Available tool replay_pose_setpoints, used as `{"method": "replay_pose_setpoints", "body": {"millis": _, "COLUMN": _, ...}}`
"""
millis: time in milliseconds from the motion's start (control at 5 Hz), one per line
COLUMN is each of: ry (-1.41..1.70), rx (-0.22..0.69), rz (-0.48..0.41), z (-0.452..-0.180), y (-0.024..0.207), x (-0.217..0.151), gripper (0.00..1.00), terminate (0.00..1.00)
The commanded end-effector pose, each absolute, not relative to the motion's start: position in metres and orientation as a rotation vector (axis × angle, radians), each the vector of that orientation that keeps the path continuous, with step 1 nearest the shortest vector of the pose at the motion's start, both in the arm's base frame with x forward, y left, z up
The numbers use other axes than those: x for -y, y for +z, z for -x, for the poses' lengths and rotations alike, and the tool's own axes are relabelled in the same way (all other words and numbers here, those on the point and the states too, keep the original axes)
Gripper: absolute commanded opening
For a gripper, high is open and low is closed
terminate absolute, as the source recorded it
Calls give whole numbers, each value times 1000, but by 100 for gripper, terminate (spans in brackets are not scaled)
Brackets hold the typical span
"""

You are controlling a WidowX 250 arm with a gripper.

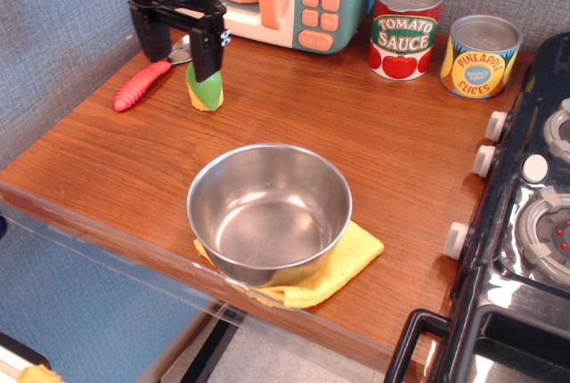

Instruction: Move the corn and place under the microwave to right of spoon

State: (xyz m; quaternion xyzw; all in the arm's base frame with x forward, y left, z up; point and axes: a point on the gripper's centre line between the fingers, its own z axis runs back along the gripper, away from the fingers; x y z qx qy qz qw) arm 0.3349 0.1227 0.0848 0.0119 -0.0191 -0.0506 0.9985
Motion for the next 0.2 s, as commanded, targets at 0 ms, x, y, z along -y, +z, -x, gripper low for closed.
{"method": "replay_pose_setpoints", "body": {"millis": 0, "ry": -99, "rx": 104, "rz": -55, "z": -321, "y": 114, "x": -128, "gripper": 100, "terminate": 100}}
